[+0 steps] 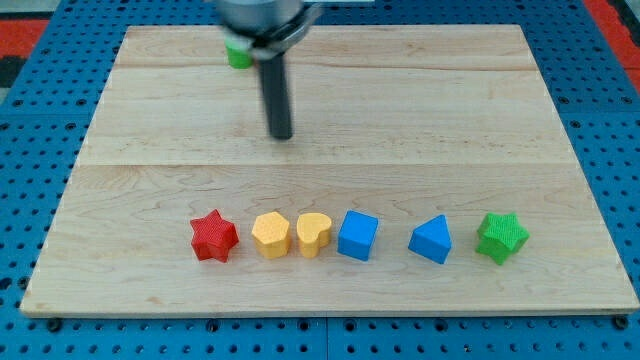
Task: Push the red circle on the left side of red star
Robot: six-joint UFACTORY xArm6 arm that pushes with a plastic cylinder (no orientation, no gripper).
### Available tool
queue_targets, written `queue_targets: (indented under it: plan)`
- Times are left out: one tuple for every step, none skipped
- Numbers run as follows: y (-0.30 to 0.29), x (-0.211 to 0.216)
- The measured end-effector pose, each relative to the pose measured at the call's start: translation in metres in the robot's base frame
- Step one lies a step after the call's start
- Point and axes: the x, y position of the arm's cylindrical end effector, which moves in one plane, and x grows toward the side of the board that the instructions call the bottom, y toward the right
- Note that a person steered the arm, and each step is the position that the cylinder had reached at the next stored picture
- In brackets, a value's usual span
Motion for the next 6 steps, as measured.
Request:
queue_targets:
  plan:
    - [0.039, -0.091]
    - [0.002, -0.127]
    - [-0.062, -0.121]
    - [-0.1, -0.104]
    - [-0.116, -0.082]
    - [-0.134, -0.058]
